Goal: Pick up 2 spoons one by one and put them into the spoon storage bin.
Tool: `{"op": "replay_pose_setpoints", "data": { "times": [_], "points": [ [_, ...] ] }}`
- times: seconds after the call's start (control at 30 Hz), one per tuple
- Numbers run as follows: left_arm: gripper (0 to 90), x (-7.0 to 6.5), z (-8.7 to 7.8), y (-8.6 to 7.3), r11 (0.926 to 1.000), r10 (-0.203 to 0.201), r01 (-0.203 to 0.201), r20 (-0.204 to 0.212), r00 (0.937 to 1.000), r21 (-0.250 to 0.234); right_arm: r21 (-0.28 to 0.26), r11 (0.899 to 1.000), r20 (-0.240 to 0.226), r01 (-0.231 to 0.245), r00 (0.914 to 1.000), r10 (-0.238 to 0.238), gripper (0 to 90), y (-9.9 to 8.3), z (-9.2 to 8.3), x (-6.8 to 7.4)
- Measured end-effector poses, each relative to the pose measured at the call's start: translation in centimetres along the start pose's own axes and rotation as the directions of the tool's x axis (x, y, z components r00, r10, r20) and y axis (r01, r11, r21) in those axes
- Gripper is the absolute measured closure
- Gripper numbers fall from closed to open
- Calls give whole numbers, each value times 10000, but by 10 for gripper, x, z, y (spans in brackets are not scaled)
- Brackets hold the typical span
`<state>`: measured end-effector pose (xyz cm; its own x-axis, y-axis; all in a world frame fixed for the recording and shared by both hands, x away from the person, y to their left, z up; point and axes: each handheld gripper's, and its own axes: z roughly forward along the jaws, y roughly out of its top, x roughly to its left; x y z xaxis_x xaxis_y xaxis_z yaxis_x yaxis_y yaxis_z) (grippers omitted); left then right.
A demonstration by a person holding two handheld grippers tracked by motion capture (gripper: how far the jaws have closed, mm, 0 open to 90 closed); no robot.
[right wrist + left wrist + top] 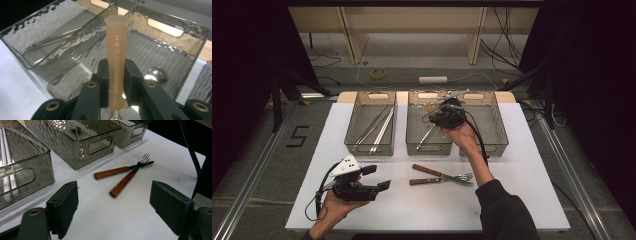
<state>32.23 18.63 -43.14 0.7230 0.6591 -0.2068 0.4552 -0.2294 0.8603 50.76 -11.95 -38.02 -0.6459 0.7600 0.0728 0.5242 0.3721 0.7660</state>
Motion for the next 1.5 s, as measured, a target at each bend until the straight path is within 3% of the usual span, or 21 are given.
{"op": "replay_pose_setpoints", "data": {
  "times": [1.07, 1.5],
  "points": [
    [217, 0, -1, 1, 9999, 90, -91, -79, 9999, -133, 796, 9964, 410, -283, 9988, 251, 773, -3, 33, -4],
    [217, 0, -1, 1, 9999, 59, -61, -102, 9999, -146, 1179, 9929, 510, -163, 9986, 103, 769, -8, 43, 1]
  ]
}}
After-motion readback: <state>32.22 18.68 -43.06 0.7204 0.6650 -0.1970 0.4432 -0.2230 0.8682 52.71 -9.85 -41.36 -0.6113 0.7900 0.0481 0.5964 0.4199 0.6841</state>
